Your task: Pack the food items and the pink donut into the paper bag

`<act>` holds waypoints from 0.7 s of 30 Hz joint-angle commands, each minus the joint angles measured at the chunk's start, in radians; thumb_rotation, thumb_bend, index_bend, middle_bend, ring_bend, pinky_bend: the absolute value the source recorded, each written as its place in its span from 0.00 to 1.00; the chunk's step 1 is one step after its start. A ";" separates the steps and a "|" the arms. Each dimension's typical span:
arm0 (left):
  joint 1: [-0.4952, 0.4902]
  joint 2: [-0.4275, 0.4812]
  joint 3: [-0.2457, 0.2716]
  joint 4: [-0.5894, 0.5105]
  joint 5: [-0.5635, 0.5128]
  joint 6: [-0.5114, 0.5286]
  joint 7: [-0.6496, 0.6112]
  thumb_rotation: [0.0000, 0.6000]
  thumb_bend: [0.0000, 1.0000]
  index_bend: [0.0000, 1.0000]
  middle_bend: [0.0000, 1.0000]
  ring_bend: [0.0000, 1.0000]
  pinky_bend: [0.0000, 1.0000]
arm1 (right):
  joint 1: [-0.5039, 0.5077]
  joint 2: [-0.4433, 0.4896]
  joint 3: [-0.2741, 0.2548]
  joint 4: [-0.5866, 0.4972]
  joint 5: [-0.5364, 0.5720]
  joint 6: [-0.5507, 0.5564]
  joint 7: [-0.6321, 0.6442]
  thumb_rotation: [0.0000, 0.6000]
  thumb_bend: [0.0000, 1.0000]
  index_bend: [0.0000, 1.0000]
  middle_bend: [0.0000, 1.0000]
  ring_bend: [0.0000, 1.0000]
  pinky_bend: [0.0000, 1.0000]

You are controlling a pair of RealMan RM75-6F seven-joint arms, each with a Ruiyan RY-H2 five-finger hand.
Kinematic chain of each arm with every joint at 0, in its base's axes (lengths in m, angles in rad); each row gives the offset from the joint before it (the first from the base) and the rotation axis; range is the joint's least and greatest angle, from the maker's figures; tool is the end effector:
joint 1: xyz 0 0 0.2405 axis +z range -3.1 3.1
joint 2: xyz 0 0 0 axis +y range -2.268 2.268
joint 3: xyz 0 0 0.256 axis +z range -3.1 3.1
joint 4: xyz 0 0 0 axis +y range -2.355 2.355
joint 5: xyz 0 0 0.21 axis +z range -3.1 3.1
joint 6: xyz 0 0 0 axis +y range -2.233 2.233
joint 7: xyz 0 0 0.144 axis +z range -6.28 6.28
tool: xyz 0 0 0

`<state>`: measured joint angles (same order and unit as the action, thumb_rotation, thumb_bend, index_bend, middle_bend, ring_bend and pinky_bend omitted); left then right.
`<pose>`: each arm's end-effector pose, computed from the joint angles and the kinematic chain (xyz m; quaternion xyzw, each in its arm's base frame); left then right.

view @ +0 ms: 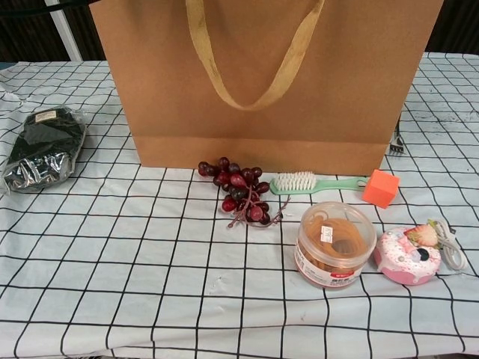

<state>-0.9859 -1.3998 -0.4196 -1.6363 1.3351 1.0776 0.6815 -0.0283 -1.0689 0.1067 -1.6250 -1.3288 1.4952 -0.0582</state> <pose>0.0241 0.3738 0.0840 -0.7287 -0.0287 -0.5076 0.4588 -0.3478 -0.1525 0.1936 0.5203 -0.4076 0.3162 0.6805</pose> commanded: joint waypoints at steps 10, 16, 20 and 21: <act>0.216 0.226 0.086 -0.317 0.021 0.196 0.074 1.00 0.02 0.13 0.10 0.00 0.10 | 0.011 -0.012 -0.019 0.029 -0.061 0.000 0.009 1.00 0.15 0.05 0.12 0.23 0.23; 0.395 0.358 0.276 -0.388 0.192 0.268 -0.080 1.00 0.03 0.14 0.13 0.00 0.12 | 0.016 -0.021 -0.031 0.049 -0.105 0.011 0.017 1.00 0.15 0.05 0.12 0.23 0.23; 0.461 0.381 0.397 -0.299 0.353 0.291 -0.222 1.00 0.03 0.15 0.13 0.02 0.13 | 0.015 -0.027 -0.029 0.053 -0.104 0.017 0.011 1.00 0.15 0.05 0.12 0.23 0.23; 0.473 0.377 0.421 -0.275 0.381 0.294 -0.250 1.00 0.03 0.15 0.14 0.02 0.13 | 0.015 -0.029 -0.028 0.053 -0.102 0.018 0.009 1.00 0.15 0.05 0.12 0.23 0.23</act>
<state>-0.5816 -1.0561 -0.0892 -1.9760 1.5954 1.3388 0.5472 -0.0132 -1.0968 0.0782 -1.5725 -1.4319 1.5128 -0.0485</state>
